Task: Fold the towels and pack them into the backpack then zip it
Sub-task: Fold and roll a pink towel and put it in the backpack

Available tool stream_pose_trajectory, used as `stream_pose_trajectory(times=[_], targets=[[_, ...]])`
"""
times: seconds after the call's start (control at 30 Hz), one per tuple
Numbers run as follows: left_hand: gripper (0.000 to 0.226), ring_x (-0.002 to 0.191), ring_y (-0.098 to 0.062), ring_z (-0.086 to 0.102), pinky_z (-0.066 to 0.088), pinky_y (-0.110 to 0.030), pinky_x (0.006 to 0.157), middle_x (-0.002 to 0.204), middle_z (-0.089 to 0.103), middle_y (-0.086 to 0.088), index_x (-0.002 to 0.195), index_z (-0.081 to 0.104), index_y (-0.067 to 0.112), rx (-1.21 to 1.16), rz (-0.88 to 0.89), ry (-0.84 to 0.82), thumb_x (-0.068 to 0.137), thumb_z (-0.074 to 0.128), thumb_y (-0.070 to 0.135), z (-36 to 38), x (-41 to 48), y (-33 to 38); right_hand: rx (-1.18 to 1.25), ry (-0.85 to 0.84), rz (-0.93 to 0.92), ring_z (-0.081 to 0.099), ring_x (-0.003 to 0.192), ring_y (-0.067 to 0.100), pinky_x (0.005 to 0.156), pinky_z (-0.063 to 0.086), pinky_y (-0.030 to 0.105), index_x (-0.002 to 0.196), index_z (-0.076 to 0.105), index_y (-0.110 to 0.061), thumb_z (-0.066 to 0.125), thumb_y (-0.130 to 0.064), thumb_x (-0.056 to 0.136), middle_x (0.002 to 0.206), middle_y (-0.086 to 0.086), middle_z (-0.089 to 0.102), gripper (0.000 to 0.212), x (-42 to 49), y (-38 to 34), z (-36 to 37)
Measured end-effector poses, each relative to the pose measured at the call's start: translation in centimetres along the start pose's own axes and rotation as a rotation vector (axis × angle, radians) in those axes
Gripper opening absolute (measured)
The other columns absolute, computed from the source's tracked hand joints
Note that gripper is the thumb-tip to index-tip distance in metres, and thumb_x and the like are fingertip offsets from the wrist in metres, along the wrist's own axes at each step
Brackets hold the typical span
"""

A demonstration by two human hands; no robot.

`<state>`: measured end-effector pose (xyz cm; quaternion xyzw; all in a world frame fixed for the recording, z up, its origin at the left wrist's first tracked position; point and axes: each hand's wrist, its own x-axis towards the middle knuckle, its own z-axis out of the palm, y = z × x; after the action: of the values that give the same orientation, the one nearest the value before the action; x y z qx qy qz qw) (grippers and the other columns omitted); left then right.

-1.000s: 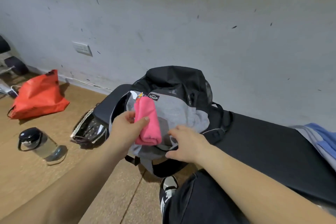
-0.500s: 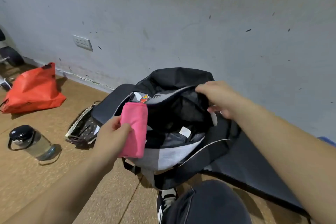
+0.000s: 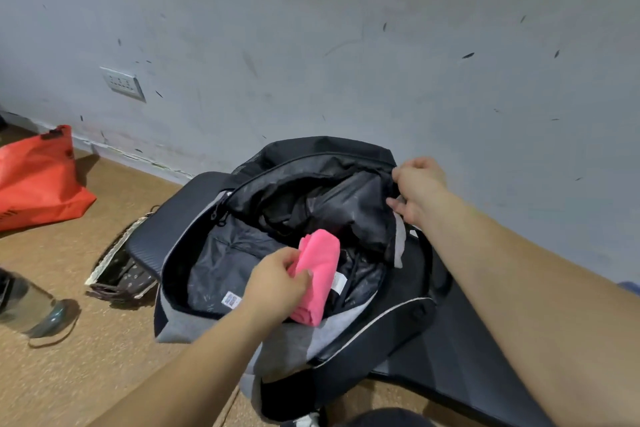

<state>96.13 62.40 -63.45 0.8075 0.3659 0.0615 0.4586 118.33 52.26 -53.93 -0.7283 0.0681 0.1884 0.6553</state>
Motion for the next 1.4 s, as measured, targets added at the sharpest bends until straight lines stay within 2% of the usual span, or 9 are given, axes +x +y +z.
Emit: stream_pose_trajectory(times=[0.13,0.23,0.3,0.4,0.57,0.77,0.93,1.2,1.4], targets=[[0.033,0.094,-0.004,0.068,0.060,-0.034,0.082,0.102,0.071,0.020,0.122,0.066,0.035,0.065,0.049,0.064,0.090,0.071,0.030,0.0,0.1,0.0,-0.400,-0.147,-0.549,0.054,0.110,0.012,0.101,0.043,0.027,0.091,0.066,-0.031,0.076,-0.033,0.079,0.126,0.000,0.051,0.016,-0.6,4.4,0.9],[0.037,0.090,-0.006,0.068,0.059,-0.034,0.075,0.102,0.071,0.018,0.123,0.061,0.041,0.140,0.091,0.080,0.089,0.072,0.033,-0.4,-0.3,0.3,-0.973,-0.387,-0.950,0.031,0.147,0.020,0.119,0.035,0.041,0.128,0.066,-0.032,0.071,-0.062,0.080,0.151,0.001,0.043,0.057,-0.9,6.7,0.3],[0.044,0.092,-0.011,0.068,0.057,-0.033,0.075,0.107,0.073,0.015,0.131,0.060,0.043,0.200,0.128,0.073,0.090,0.070,0.033,-0.5,-0.5,0.4,-1.276,-0.452,-0.835,0.030,0.152,0.018,0.118,0.038,0.045,0.150,0.050,-0.028,0.062,-0.067,0.089,0.159,-0.004,0.042,0.073,-0.4,6.5,-1.0],[0.057,0.092,-0.009,0.069,0.058,-0.031,0.080,0.111,0.074,0.016,0.144,0.056,0.041,0.225,0.153,0.002,0.090,0.061,0.026,-0.4,-0.8,0.3,-1.445,-0.385,-0.645,0.052,0.137,0.024,0.107,0.048,0.042,0.138,0.062,-0.028,0.050,-0.059,0.100,0.145,-0.001,0.058,0.050,0.6,5.7,-2.3],[0.045,0.093,-0.002,0.071,0.060,-0.035,0.084,0.103,0.076,0.020,0.130,0.069,0.037,0.125,0.274,0.027,0.092,0.062,0.015,-0.9,0.5,1.2,-1.277,-0.331,-0.716,0.062,0.088,0.027,0.075,0.048,0.036,0.069,0.056,-0.025,0.048,-0.054,0.101,0.074,-0.010,0.059,0.045,-0.1,4.2,-1.0],[0.035,0.096,-0.008,0.072,0.060,-0.037,0.092,0.100,0.078,0.012,0.122,0.073,0.033,-0.002,0.169,0.006,0.091,0.067,0.017,2.0,0.9,2.2,-0.971,-0.355,-0.608,0.040,0.051,0.018,0.059,0.039,0.033,0.052,0.035,-0.017,0.054,-0.048,0.098,0.039,-0.009,0.037,0.059,-0.6,1.9,0.3],[0.019,0.080,-0.022,0.064,0.056,-0.042,0.085,0.095,0.075,-0.015,0.108,0.075,0.026,0.047,0.157,-0.092,0.092,0.071,0.018,3.9,0.1,2.5,-1.117,-0.345,-0.584,0.054,0.061,0.019,0.063,0.045,0.032,0.056,0.048,-0.018,0.056,-0.054,0.093,0.051,-0.007,0.049,0.052,-0.3,3.9,-0.5],[0.017,0.087,-0.012,0.071,0.059,-0.039,0.092,0.092,0.074,0.011,0.106,0.072,0.033,0.056,0.118,-0.087,0.094,0.070,0.021,2.0,-1.5,2.8,-1.051,-0.453,-0.590,0.060,0.127,0.013,0.108,0.049,0.040,0.132,0.066,-0.033,0.052,-0.063,0.092,0.134,-0.014,0.068,0.052,-2.1,4.7,-2.7],[0.017,0.084,0.001,0.069,0.059,-0.032,0.087,0.088,0.074,0.017,0.096,0.073,0.031,0.005,0.126,0.105,0.095,0.066,0.015,-0.3,-4.2,4.1,-1.003,-0.279,-0.870,0.063,0.111,0.017,0.095,0.053,0.038,0.117,0.073,-0.026,0.056,-0.031,0.100,0.115,-0.007,0.070,0.024,-5.7,3.0,-6.4]])
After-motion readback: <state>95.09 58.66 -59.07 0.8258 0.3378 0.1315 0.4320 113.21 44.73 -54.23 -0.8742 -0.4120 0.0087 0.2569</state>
